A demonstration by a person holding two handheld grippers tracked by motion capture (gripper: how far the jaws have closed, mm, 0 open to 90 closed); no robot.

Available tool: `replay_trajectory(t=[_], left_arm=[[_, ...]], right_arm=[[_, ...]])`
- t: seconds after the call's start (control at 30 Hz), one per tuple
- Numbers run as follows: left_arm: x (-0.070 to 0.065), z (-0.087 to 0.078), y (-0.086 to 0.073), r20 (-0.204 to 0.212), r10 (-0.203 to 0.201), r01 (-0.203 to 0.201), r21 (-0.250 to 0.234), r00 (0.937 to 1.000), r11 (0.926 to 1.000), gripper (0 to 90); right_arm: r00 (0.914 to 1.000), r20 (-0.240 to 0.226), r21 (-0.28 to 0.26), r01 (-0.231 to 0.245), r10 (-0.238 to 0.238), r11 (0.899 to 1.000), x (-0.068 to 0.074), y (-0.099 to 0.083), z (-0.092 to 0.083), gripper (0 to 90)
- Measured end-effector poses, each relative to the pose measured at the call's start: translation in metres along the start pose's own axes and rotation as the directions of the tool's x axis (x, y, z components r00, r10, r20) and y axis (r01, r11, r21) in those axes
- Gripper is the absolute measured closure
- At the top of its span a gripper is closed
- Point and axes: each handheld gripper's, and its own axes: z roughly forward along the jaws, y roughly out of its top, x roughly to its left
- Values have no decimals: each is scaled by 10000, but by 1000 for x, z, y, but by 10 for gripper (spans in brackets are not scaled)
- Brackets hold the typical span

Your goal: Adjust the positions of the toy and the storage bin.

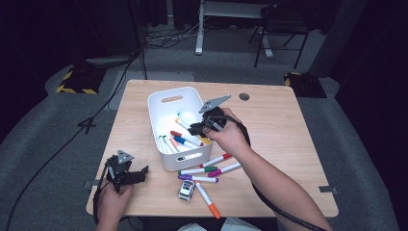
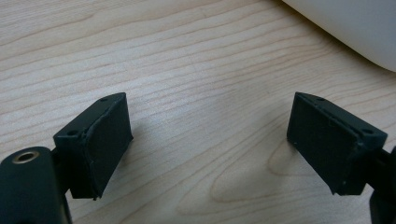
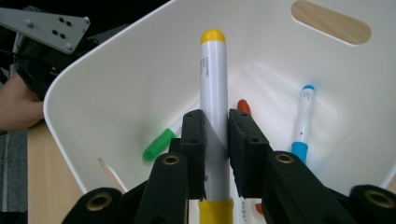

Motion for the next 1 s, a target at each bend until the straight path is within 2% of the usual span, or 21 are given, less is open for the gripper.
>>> replay_trajectory(t=[0.53,0.83,0.87,0.93,1.0], left_arm=[[0,0,0,-1,-2,2,0,10000,10000,141],[0,0,0,-1,-1,1,0,10000,10000,141],[0,0,0,-1,2,-2,1,10000,10000,141],[0,0,0,-3,-1,1,0,10000,10000,141],[0,0,0,-1,-2,2,-1,10000,10000,140]], right_arm=[[9999,62,842,104,-109,9964,2,-2,16,769],[9999,80,944,-71,64,9955,3,-2,21,765],[9999,83,936,-76,68,9956,3,-2,20,730],[9996,71,787,-277,272,9965,3,-2,20,599],[9993,-30,683,-383,386,9969,4,-2,19,557]])
